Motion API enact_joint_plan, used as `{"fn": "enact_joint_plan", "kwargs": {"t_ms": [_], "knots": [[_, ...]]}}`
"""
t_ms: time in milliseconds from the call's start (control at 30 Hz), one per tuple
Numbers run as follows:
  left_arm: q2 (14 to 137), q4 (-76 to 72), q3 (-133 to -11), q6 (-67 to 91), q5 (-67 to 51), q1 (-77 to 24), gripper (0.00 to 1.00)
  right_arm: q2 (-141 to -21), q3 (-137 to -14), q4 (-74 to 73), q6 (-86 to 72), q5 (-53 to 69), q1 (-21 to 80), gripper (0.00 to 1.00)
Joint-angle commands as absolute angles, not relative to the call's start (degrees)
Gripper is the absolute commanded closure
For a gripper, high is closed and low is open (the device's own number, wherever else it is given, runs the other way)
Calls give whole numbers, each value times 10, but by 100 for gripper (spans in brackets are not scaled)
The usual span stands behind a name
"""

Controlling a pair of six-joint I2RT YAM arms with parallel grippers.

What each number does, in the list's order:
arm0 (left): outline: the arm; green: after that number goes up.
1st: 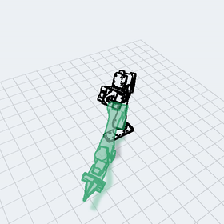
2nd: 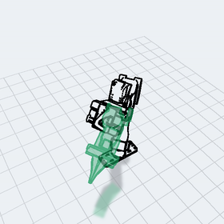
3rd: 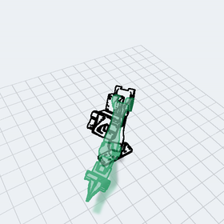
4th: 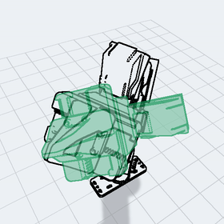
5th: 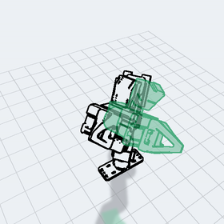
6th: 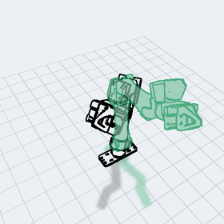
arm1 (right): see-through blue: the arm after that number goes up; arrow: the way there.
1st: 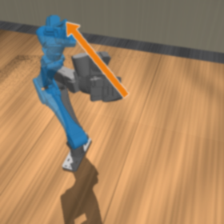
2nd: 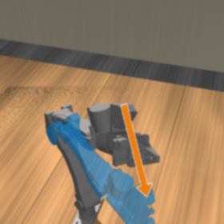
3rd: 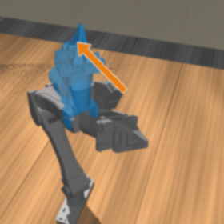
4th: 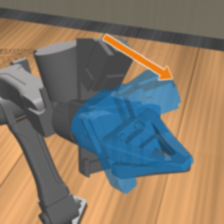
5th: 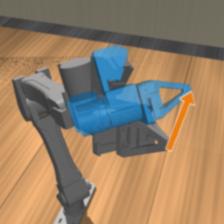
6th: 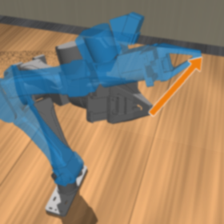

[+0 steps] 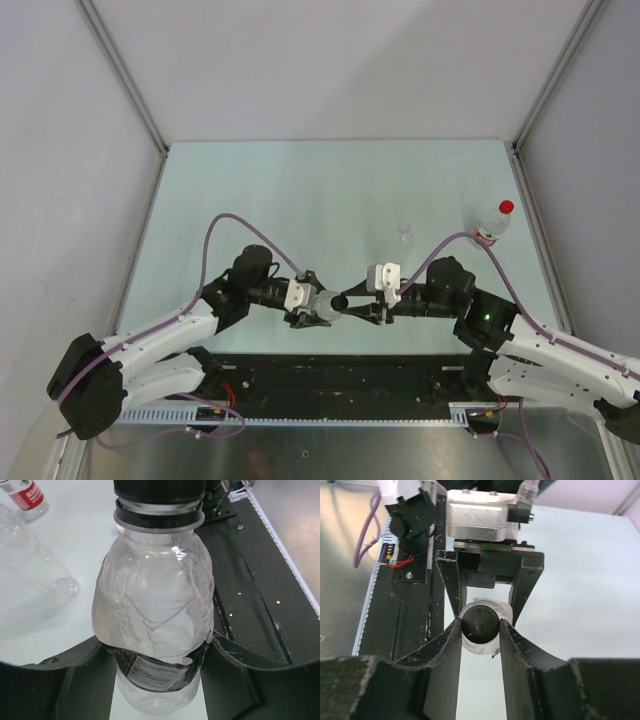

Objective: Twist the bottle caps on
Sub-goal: Screw the bottle cap onto the plastic bottle.

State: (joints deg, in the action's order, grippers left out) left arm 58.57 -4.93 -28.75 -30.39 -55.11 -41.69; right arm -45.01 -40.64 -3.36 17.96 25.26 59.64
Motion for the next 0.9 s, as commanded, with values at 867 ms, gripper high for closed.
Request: {"fn": "enact_joint_plan", "kwargs": {"t_ms": [867], "knots": [[670,-204,-367,-138,-100,-516,75,-582,-476,-104,-384,-317,612,76]]}}
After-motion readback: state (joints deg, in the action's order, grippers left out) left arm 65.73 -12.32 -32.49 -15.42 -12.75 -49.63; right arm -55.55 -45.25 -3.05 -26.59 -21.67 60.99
